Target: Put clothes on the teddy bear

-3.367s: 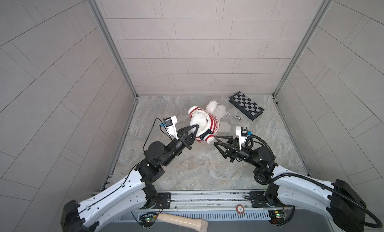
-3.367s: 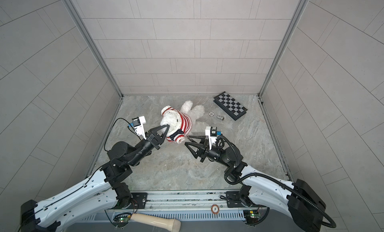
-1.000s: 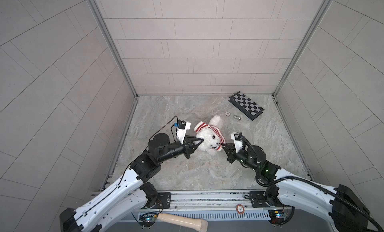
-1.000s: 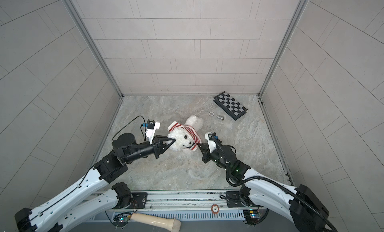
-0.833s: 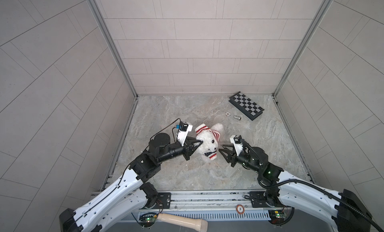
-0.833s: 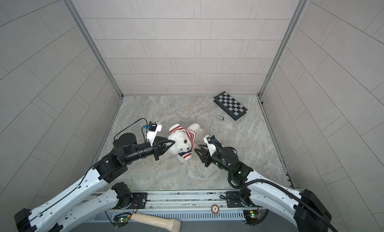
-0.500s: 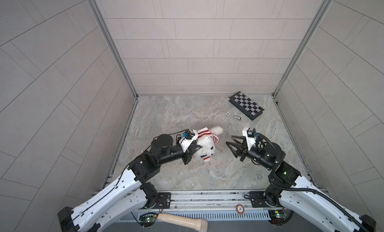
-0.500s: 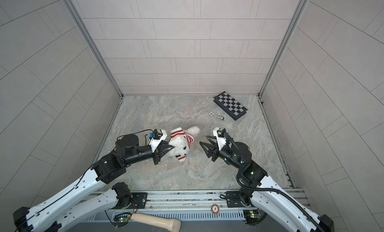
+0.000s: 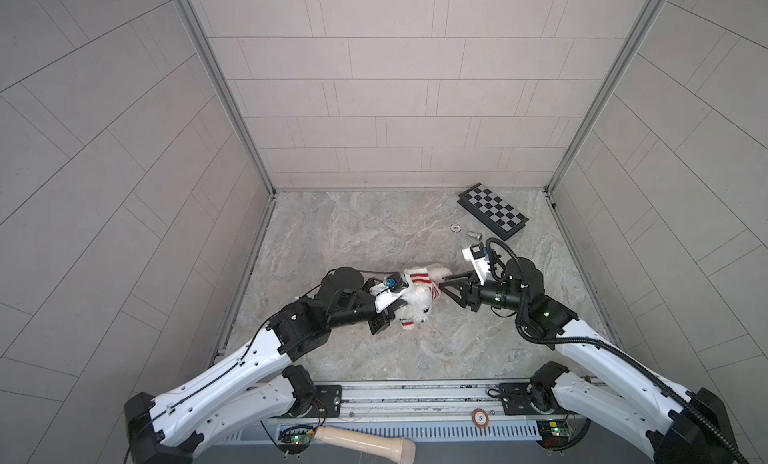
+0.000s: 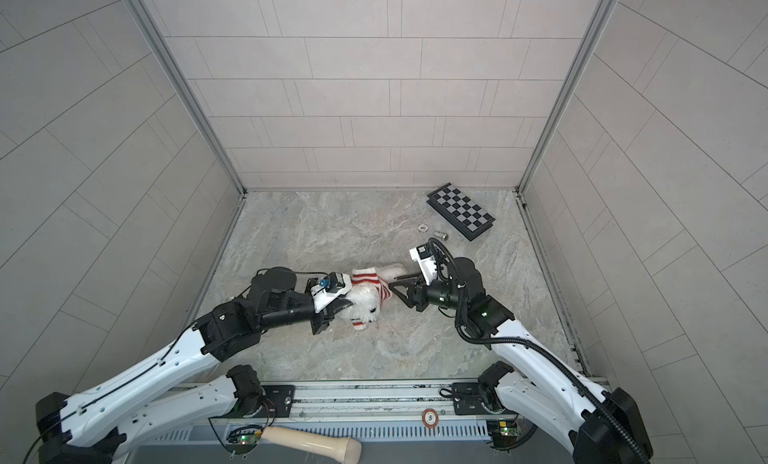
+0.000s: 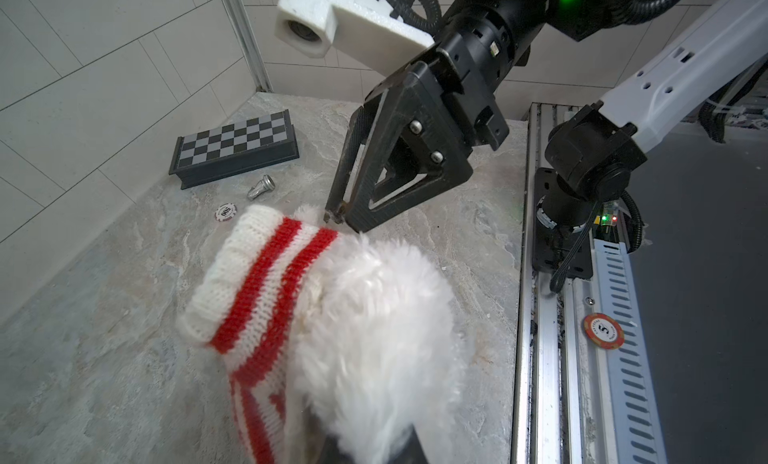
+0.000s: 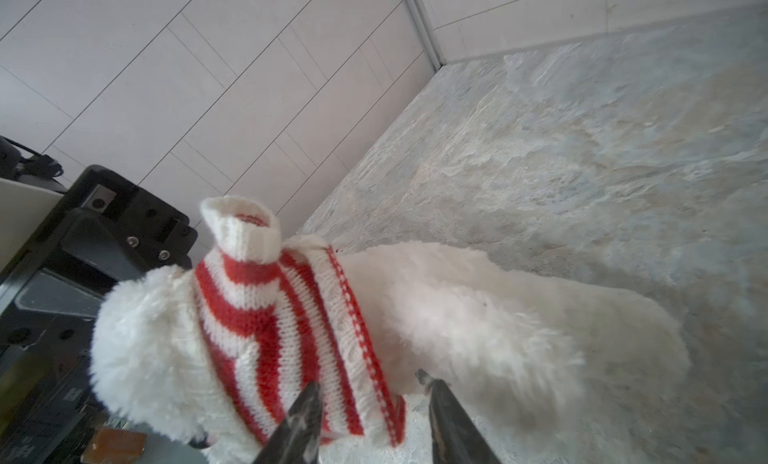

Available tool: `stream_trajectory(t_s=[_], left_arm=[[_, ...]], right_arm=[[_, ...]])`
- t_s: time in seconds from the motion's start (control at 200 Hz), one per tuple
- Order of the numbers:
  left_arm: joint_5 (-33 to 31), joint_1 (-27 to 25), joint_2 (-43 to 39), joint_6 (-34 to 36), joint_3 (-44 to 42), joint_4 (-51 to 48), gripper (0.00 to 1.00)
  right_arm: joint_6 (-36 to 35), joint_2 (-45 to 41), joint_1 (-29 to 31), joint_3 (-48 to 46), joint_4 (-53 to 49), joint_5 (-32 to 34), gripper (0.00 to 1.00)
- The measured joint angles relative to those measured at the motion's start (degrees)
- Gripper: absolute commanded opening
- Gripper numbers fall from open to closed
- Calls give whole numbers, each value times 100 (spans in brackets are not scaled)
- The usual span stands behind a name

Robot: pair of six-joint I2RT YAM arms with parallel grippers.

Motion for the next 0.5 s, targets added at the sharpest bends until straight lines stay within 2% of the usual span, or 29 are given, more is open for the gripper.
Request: stream_trajectory(t_s=[0.501], left_arm=[[-37, -114, -7, 127, 0, -153, 0]], right_arm=[[-341, 715, 168, 621, -431, -87, 35]])
